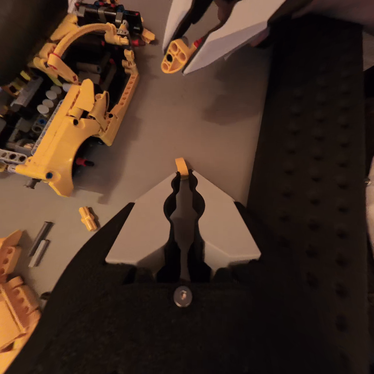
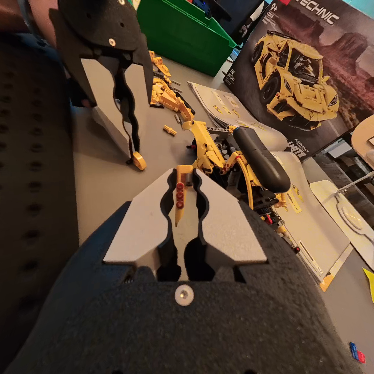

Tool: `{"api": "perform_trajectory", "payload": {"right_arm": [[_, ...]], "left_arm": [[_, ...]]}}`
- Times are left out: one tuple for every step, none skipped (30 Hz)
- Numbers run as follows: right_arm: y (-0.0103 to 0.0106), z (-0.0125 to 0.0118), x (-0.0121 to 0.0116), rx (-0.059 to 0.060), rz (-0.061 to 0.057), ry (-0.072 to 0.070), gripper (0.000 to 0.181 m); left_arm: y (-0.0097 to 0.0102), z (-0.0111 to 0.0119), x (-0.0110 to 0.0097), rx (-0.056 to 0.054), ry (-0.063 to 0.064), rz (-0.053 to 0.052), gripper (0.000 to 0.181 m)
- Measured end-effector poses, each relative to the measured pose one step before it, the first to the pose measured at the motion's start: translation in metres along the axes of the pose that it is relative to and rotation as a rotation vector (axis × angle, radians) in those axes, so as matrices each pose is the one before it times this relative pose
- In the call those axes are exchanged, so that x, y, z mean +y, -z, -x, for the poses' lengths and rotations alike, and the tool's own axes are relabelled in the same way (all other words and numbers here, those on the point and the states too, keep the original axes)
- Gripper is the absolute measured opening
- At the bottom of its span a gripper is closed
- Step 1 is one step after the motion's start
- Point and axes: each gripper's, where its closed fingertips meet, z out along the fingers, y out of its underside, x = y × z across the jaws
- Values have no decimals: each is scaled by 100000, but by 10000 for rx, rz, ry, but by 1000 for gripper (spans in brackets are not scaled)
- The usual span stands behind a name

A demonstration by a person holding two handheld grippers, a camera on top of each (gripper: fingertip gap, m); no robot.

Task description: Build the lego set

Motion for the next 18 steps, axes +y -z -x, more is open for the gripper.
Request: {"api": "perform_trajectory", "payload": {"right_arm": [[-61,87,-2,-22,7,47,14],[-57,151,44,-67,33,0,14],[-38,87,85,-39,45,12,14],[-5,18,84,11,40,35,14],[12,-13,70,18,26,15,14],[18,-14,35,-3,10,-21,14],[18,-6,0,-11,-8,-39,14],[11,-12,-15,-11,-18,-29,14],[7,-9,-19,-13,-17,-20,14],[-18,-19,13,-10,-1,-17,14],[-32,-9,50,-12,18,-23,14],[-12,2,59,-18,30,-23,14],[-12,17,22,-15,10,-5,14],[-2,30,1,-7,-8,11,14],[0,33,20,-11,6,5,14],[4,15,13,-7,13,3,14],[11,19,-20,-1,-11,10,14],[25,5,-31,3,-21,7,14]], "left_arm": [[40,-13,14,104,247,27,8],[39,118,-4,-24,159,-8,9],[13,194,-16,-99,120,-12,11],[-13,29,29,-19,109,39,13],[-34,-151,51,67,61,70,14],[-66,-216,40,52,-13,64,14],[-80,-111,-8,-37,-66,49,15],[-108,-47,-62,-79,-75,52,15],[-77,9,-83,-83,-62,106,16],[-9,111,-107,-114,-52,148,19],[82,163,-165,-109,-56,149,20],[139,168,-198,-90,-72,150,21],[134,164,-186,-83,-70,163,21],[38,80,-86,-25,-48,218,20],[-84,-29,53,36,9,273,20],[-206,-124,138,96,94,272,18],[-278,-112,129,115,145,213,15],[-297,-38,35,74,162,100,13]]}}
